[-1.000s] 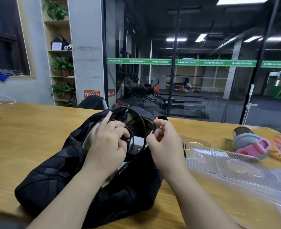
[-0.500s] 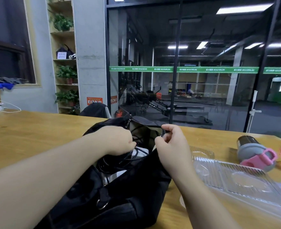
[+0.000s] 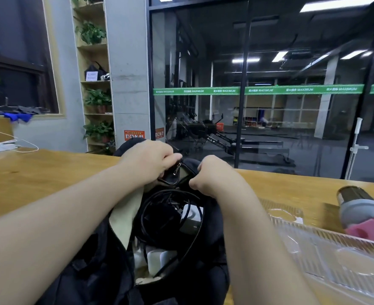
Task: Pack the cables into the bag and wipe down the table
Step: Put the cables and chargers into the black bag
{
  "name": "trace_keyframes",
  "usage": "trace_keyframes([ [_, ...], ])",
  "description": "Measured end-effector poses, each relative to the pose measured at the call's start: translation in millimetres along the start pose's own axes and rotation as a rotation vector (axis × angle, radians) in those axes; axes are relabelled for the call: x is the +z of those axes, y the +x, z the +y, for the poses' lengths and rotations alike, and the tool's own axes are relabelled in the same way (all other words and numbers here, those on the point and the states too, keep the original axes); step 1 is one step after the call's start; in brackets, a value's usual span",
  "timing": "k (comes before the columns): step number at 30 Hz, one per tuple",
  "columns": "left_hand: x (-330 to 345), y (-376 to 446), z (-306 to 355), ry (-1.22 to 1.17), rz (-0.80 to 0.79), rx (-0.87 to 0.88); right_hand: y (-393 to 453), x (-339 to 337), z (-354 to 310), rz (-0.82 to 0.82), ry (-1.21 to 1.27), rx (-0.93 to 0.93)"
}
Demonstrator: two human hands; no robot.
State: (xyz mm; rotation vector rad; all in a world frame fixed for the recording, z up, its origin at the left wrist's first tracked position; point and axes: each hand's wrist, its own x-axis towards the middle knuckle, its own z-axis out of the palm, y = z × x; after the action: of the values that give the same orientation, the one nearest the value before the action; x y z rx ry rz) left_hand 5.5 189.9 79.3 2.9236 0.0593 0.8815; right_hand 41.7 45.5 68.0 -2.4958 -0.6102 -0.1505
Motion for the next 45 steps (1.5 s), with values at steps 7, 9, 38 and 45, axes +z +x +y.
trace_keyframes([
  [7,41,37,7,0.101,-0.346,-0.213,19,14,-1,0.039,-0.004,0.067],
  [9,50,46,9,0.121,-0.432,-0.250,21,11,6,0.004,0.011,0.097],
  [38,35,43,-38,-0.124,0.124,-0.008,47,-7,8,-0.006,-0.045,-0.007],
  [45,36,26,-37,-0.126,0.170,0.057,74,-8,-12,-0.079,-0.059,-0.185],
])
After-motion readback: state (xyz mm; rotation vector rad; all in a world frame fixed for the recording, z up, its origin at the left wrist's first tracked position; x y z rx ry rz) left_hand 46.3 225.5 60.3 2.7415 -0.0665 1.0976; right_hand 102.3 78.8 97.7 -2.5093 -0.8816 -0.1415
